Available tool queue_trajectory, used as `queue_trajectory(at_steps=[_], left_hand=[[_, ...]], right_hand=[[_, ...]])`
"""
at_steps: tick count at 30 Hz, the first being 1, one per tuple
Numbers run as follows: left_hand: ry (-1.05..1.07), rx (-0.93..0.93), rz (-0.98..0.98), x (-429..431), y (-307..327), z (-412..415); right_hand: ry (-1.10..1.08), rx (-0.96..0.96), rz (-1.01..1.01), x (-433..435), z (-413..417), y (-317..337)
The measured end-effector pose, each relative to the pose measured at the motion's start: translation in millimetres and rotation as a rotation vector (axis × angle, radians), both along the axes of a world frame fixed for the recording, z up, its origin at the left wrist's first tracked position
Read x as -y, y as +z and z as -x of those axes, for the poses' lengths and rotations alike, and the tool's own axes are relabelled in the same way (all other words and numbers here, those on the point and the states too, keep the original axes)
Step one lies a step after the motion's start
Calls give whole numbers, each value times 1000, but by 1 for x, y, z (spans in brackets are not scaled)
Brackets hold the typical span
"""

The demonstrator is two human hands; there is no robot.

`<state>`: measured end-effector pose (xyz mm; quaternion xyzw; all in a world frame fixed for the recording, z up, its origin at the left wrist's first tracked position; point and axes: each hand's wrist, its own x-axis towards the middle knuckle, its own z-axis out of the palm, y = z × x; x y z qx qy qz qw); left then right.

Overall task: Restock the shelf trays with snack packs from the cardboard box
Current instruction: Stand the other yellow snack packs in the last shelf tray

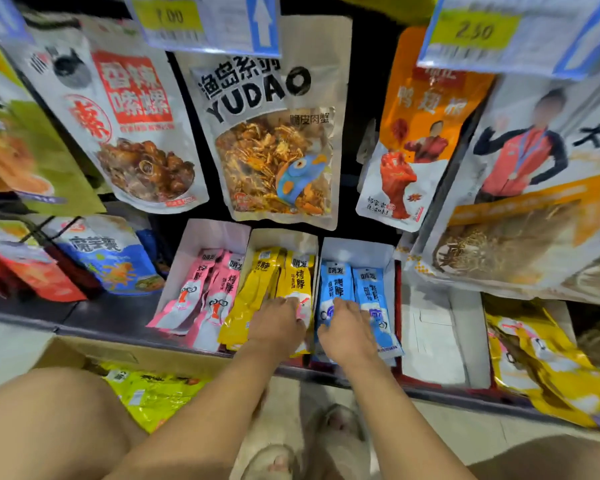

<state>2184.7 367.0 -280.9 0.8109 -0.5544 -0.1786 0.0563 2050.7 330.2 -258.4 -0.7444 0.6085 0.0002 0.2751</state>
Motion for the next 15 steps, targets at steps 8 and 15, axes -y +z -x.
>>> queue_trajectory(at_steps=[8, 15], left_hand=[[8, 266, -87, -89, 46, -16], [123, 308, -92, -153, 66, -34]], right_hand=[[261, -172, 99, -64, -3, 35], [439, -186, 213, -106, -30, 52]])
